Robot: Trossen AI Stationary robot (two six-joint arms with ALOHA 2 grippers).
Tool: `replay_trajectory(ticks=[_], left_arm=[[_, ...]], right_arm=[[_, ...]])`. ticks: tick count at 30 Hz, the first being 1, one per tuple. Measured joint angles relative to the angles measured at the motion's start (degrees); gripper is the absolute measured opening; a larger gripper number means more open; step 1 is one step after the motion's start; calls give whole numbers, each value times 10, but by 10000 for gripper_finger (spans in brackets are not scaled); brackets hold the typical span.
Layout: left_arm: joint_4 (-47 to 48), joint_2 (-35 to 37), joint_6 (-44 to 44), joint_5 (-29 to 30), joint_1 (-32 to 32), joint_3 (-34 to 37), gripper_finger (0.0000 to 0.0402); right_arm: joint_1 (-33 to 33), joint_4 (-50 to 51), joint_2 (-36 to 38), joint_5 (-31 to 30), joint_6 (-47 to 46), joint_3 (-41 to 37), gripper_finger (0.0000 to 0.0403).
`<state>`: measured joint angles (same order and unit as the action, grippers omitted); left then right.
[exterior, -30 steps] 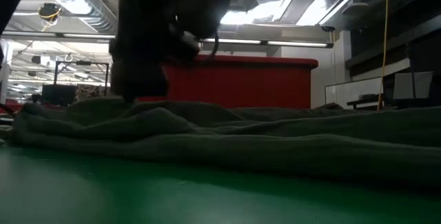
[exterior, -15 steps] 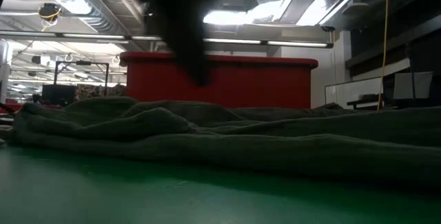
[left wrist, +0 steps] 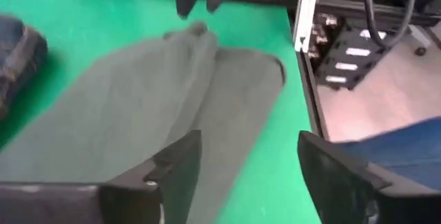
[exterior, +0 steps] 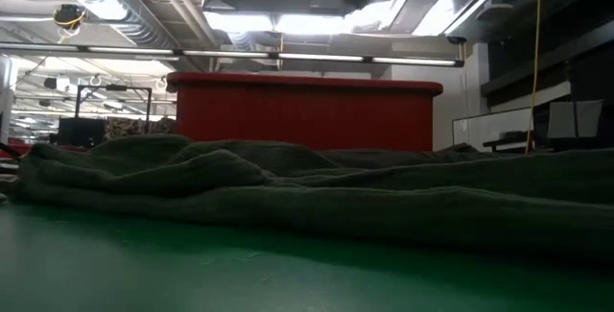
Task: Fold Laundry from Bin
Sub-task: Fold the green shirt
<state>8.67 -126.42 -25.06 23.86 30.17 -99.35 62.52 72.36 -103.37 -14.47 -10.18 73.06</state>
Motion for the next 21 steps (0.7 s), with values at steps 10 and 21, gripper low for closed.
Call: replay_trajectory(ticks=[10,21], left_arm=[[-166,-63,120,26,-25,0,246],[-201,-101,152,3,-47,0,245]], right_arm=[[1,-3,0,20,2,0,282],[1,-5,0,20,2,0,280]])
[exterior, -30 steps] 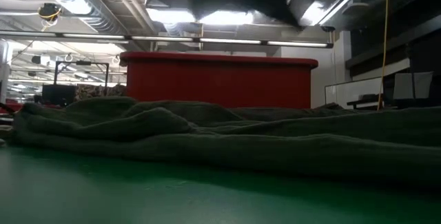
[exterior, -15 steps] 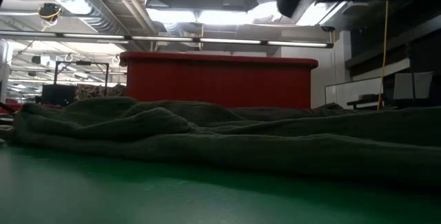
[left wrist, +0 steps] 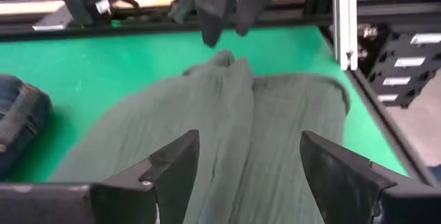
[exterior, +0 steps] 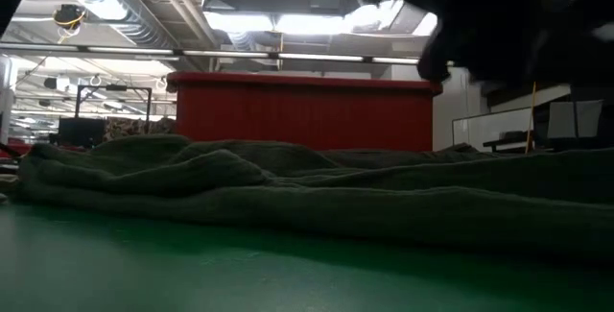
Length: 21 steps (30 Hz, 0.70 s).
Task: Fold Laundry from Bin
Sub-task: Fold the green shirt
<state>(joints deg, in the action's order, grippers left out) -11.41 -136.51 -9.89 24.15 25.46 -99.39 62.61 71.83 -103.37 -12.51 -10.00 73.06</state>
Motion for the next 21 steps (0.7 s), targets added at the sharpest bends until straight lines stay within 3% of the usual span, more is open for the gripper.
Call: replay_trajectory(ticks=[7,14,17,21], left_arm=[[0,-3,3,-16,5,-1,245],[2,-3,100,-9,41,-1,245],[1,-3,104,-2,41,-1,245],[-46,-26,105,-15,40,-2,245]], right_arm=[[0,-2,0,1,0,0,280],[0,-4,0,1,-1,0,280],[0,-4,0,1,-2,0,280],[0,-4,0,1,-2,0,280]])
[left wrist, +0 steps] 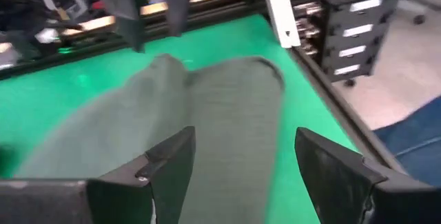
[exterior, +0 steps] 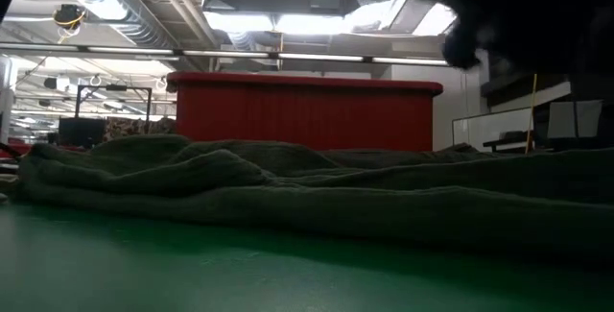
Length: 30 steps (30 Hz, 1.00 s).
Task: Fold Laundry from Bin
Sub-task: Fold the green shirt
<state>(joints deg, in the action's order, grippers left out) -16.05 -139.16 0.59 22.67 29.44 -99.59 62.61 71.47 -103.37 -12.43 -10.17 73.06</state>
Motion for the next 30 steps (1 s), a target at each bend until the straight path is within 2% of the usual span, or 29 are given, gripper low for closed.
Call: replay_trajectory(ticks=[9,16,21,26,30], left_arm=[[1,-23,15,-12,-11,-28,245],[98,-25,16,-42,-17,-27,245],[117,-24,16,-40,-16,-27,241],[137,-24,12,-39,-21,-27,196],[137,-24,12,-32,-14,-27,118]], right_arm=[[0,-4,0,0,0,0,280],[0,-13,0,0,0,0,280],[0,-14,0,0,0,0,280],[0,-14,0,-5,0,0,280],[0,-14,0,-19,0,0,280]])
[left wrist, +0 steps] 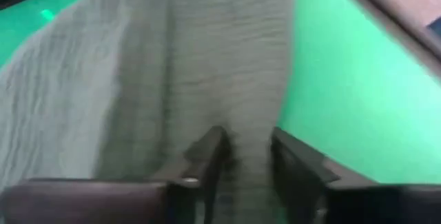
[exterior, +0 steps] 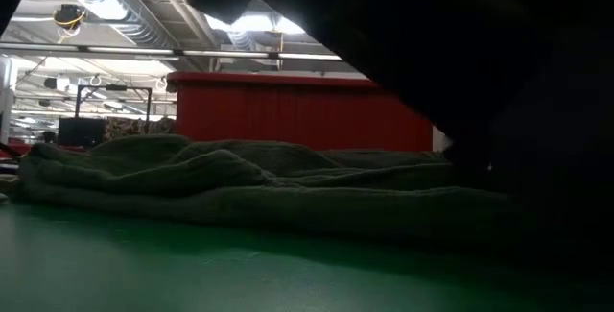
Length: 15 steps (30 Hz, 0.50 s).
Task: Fold Laundry from Bin
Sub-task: Fold the green shirt
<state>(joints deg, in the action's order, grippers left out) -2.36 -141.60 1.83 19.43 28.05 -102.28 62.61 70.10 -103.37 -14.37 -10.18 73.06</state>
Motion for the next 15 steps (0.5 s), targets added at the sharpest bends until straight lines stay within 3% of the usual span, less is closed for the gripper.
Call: replay_trajectory(ticks=[5,15], left_arm=[[-1,1,0,71,29,0,12],[4,15,8,257,73,-19,4]], right_arm=[[0,-3,0,-10,0,0,280],[1,-55,0,7,15,0,280]])
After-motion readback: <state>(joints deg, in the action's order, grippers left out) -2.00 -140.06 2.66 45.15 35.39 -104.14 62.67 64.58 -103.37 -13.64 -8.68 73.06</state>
